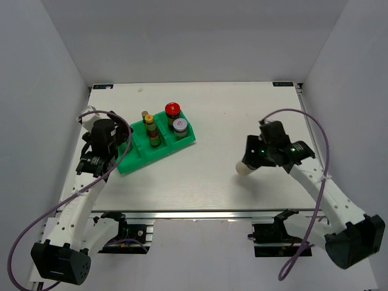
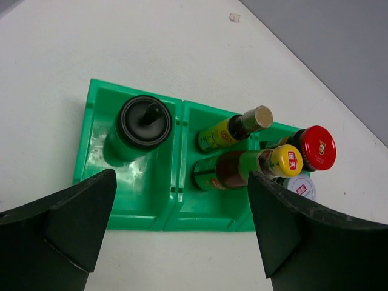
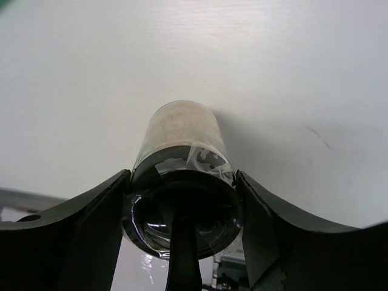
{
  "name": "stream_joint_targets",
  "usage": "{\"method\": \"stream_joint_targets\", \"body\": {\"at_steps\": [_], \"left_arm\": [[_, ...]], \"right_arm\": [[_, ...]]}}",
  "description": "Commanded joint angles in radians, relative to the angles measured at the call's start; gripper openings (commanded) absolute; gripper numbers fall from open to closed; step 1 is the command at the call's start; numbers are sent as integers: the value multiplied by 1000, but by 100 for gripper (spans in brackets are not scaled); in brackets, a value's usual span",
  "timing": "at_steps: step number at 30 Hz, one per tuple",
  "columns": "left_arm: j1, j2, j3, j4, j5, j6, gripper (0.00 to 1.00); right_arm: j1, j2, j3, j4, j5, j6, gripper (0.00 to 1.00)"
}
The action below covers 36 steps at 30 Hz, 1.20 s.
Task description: Organize the condiment bottles
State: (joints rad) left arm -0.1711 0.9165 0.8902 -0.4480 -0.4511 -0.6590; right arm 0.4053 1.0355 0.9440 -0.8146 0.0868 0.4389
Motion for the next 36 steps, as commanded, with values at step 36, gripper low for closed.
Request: {"method": "stream_joint_targets", "body": {"at_steps": [36], "left_arm": [[4, -18, 323, -583, -511, -442, 98]], "right_arm": [[688, 1253, 1269, 637, -27, -232, 19]]}}
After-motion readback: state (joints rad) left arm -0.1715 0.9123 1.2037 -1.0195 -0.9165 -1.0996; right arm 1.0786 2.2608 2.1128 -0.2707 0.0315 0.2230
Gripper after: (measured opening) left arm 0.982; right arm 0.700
